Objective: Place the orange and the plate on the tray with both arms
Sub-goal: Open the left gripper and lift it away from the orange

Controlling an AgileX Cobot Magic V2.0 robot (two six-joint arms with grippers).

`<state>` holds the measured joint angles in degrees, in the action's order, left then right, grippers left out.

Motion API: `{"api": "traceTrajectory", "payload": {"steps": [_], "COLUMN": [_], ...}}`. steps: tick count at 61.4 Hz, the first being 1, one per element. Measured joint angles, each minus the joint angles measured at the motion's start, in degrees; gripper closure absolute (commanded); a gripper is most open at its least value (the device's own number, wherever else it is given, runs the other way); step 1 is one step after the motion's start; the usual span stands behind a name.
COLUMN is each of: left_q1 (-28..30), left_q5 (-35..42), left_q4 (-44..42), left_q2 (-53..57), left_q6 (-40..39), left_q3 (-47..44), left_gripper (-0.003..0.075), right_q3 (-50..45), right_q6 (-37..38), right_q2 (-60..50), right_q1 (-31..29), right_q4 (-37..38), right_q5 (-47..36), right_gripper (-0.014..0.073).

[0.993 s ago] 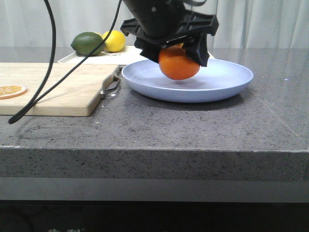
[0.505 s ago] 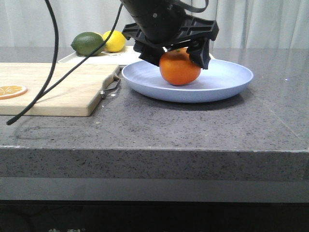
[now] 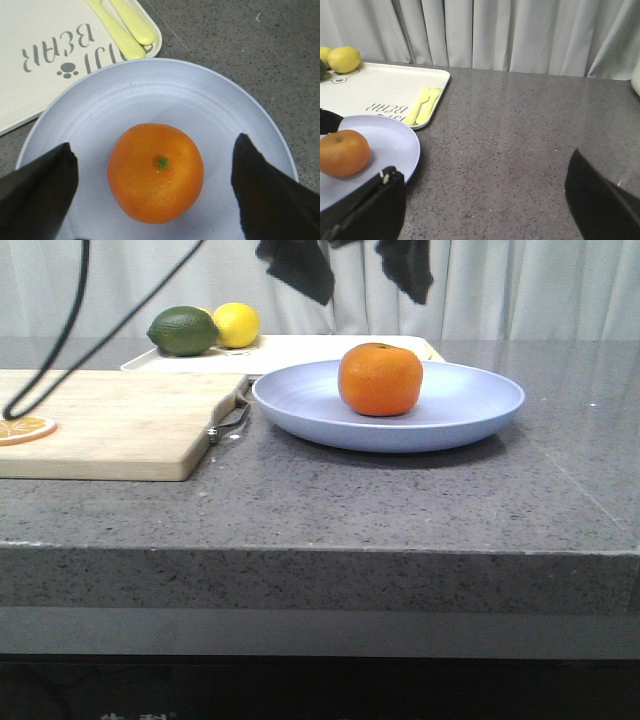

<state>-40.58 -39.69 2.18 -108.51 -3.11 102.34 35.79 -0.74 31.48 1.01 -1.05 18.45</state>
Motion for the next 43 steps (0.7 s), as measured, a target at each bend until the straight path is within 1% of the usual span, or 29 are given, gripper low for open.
{"api": "traceTrajectory", "payload": {"steps": [6,9,14,27,33,43], "left_q1": [0.00,0.00,0.00,0.00,0.59,4.39], "left_q5": [-1.80,-2.48,-3.79,-9.45,-10.85,-12.46], "left_q4": [-0.36,-0.48,-0.56,-3.29,-3.76,-3.79], "left_q2": [0.52,0.61,0.61,1.54,3.14,7.70], "left_q6": [0.00,0.00,0.00,0.00,-0.11,-0.35], "left_q3": [0.37,0.41,0.41,0.64,0.67,-0.76], "left_gripper": [0.0517,0.0606,0.0730,0.0738,0.0738,0.0738], "right_q3": [0.00,0.00,0.00,0.00,0.00,0.00], "right_q6": [0.00,0.00,0.00,0.00,0.00,0.00], "right_q2": [0.00,0.00,0.00,0.00,0.00,0.00], "right_q1": [0.00,0.00,0.00,0.00,0.00,0.00], "right_q4": [0.00,0.00,0.00,0.00,0.00,0.00], "right_q5": [0.00,0.00,0.00,0.00,0.00,0.00], "right_gripper": [-0.0057,-0.0057,-0.0057,-0.0057,-0.0057,-0.0057]}}
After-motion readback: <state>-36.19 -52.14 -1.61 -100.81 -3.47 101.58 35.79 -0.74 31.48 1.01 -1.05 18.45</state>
